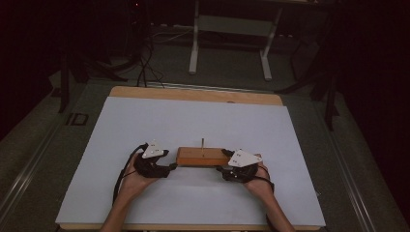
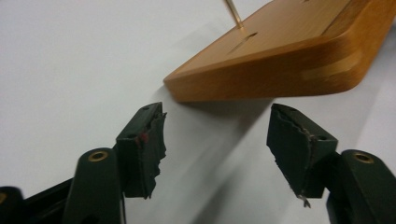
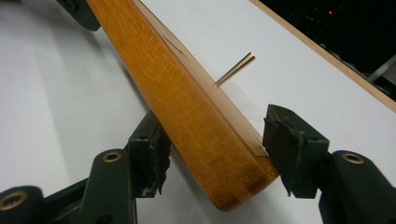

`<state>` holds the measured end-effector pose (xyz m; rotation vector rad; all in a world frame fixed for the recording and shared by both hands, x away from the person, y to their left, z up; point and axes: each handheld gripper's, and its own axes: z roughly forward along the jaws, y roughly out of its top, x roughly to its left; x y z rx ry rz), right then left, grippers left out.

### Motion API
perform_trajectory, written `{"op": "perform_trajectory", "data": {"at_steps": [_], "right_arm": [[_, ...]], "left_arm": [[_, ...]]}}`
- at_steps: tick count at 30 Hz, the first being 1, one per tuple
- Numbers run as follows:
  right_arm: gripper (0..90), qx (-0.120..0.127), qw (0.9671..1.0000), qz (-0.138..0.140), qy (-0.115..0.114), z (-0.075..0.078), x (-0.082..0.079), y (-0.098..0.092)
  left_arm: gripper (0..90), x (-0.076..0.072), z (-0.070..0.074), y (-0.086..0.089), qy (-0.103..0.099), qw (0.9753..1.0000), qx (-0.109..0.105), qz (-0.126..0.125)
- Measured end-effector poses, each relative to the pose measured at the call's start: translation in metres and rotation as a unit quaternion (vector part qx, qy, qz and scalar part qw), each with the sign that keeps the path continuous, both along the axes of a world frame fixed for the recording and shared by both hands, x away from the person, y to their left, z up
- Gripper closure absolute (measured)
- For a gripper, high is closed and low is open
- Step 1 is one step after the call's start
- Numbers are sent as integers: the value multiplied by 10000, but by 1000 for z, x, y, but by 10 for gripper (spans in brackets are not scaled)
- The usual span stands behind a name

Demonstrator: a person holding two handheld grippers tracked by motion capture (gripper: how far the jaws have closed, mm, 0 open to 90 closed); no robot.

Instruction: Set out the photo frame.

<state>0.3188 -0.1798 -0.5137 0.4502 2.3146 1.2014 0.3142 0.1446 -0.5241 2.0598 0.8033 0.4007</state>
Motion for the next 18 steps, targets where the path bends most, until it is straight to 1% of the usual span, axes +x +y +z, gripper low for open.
{"op": "perform_trajectory", "data": {"at_steps": [1, 3, 5, 6, 8, 11, 12, 16, 18], "right_arm": [[417, 6, 10000, -2, 5, 0, 0, 0], [416, 21, 10000, 5, 5, 0, 0, 0], [414, 60, 10000, 2, 34, 0, 1, -1], [414, 66, 10000, 1, 37, 0, 1, -1], [414, 73, 10000, 1, 44, 0, 1, -1], [412, 86, 9999, 19, 55, 0, 2, -1], [410, 97, 9999, 30, 62, -1, 2, -1], [409, 135, 9999, 27, 91, -1, 3, -2], [409, 151, 9998, 21, 101, -1, 4, -2]], "left_arm": [[348, 0, 1, -1, -32, 10000, -1, 1], [336, 0, 3, -6, -181, 9998, -1, -15], [331, 0, 3, -9, -250, 9997, 47, -38], [330, 1, 3, -12, -329, 9994, 109, -58], [331, 1, 3, -15, -407, 9990, 155, -97], [339, 1, 3, -20, -520, 9982, 227, -185], [341, 1, 3, -23, -571, 9978, 282, -201], [365, 1, 3, -26, -686, 9969, 301, -243], [395, 1, 3, -28, -716, 9966, 309, -279]]}}
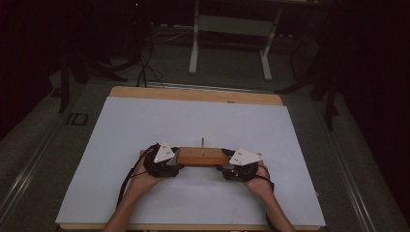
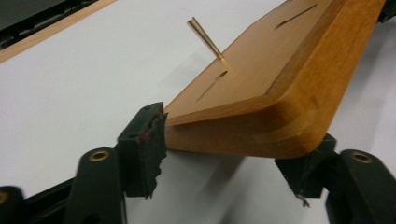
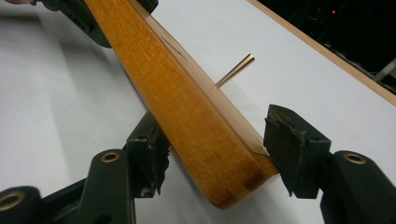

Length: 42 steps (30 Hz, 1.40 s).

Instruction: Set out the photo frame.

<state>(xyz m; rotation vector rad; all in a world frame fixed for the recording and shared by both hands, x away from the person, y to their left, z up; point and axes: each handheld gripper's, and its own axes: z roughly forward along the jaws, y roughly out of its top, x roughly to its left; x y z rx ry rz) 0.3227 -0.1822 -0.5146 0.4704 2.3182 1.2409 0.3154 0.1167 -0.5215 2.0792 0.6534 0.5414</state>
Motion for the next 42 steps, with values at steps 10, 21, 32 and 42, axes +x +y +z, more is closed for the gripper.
{"op": "perform_trajectory", "data": {"at_steps": [10, 21, 32, 42], "right_arm": [[408, 5, 9999, -79, 77, -5, 5, -2], [413, 103, 9998, -160, 93, -7, 9, -5], [428, 169, 9996, -202, 107, -7, 11, -7], [463, 119, 9996, -255, 51, -6, 11, -7]], "left_arm": [[416, 0, -2, -7, -347, 9991, 232, 121], [445, 1, -3, -15, -485, 9986, 200, 110], [463, 1, -3, -17, -582, 9977, 297, 173], [475, -1, -2, -21, -728, 9959, 469, 266]]}}
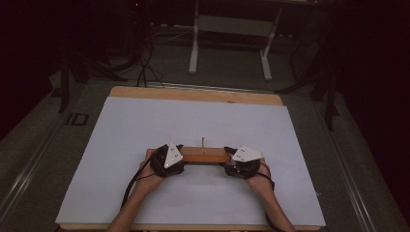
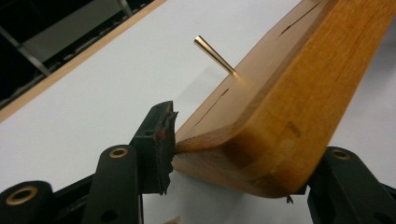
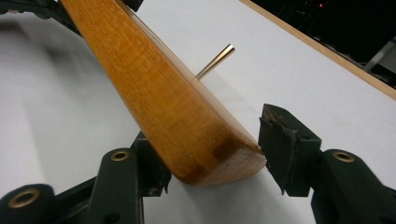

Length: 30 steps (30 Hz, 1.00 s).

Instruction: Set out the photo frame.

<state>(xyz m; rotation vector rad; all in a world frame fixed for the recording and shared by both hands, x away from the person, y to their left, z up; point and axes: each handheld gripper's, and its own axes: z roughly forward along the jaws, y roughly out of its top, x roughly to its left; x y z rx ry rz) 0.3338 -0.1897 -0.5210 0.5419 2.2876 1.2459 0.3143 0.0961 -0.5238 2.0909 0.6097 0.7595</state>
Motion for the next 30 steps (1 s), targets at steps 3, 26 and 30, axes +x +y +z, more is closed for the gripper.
{"op": "perform_trajectory", "data": {"at_steps": [3, 26, 30], "right_arm": [[468, -30, 10000, 2, -16, 0, 0, 0], [515, 242, 9995, -2, 209, 12, 4, -9], [518, 217, 9995, 13, 220, 13, 4, -9]], "left_arm": [[480, -1, 0, -1, -47, 10000, 49, 26], [556, -4, 9, 0, -26, 10000, -29, -55], [560, -4, 10, 1, 31, 10000, -28, -86]]}}
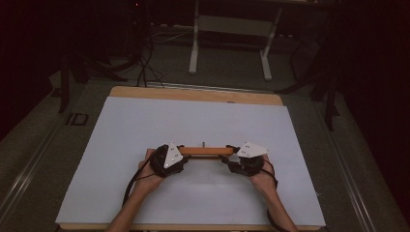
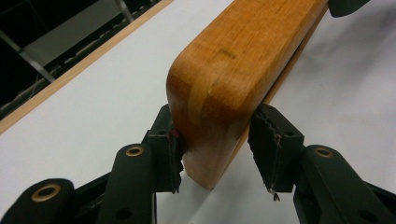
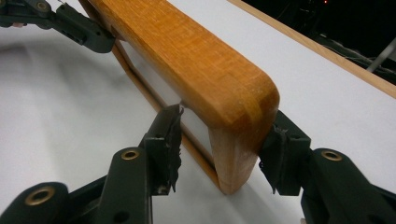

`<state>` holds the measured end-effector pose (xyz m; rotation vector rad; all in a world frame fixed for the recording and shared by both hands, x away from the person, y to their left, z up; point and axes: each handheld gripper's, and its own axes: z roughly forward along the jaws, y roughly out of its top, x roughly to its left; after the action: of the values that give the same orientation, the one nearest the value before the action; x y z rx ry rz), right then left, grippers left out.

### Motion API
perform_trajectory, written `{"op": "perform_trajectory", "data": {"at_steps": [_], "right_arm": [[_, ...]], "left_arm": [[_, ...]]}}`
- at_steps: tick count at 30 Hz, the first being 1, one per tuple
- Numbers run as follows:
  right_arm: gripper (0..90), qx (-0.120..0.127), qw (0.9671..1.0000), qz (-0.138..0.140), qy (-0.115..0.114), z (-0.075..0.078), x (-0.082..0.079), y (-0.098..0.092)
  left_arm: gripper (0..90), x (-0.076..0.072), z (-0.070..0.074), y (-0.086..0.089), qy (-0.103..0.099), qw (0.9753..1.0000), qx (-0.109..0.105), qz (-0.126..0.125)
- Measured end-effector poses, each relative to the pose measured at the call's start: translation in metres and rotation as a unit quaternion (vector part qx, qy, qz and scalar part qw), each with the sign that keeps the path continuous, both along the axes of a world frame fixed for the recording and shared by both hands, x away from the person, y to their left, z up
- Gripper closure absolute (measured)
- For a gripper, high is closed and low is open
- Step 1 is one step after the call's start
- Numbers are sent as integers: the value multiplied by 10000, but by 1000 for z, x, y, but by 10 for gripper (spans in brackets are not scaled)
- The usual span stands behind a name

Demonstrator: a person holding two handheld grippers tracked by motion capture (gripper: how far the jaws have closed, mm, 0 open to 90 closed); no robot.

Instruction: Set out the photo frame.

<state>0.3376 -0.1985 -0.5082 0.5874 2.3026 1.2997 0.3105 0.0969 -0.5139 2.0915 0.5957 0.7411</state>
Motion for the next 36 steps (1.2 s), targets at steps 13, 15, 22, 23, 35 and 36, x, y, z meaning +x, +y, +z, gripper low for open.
{"op": "perform_trajectory", "data": {"at_steps": [13, 15, 22, 23, 35, 36], "right_arm": [[547, 126, 9996, 174, 190, 9, -2, -4], [550, 129, 9995, 189, 222, 10, -2, -4], [575, 253, 9975, 270, 606, 11, -2, -5], [580, 287, 9969, 282, 674, 11, -2, -6], [557, 385, 9939, 152, 1018, 4, 9, -4], [553, 356, 9941, 99, 1021, 3, 9, -4]], "left_arm": [[564, 4, 8, 10, 606, 9967, -507, -194], [563, 4, 8, 11, 663, 9962, -526, -207], [562, 10, 9, 23, 1288, 9851, -1082, -354], [561, 11, 10, 25, 1355, 9828, -1195, -375], [529, 23, 2, 26, 1749, 9744, -1409, -63], [507, 24, 0, 25, 1793, 9745, -1350, -21]]}}
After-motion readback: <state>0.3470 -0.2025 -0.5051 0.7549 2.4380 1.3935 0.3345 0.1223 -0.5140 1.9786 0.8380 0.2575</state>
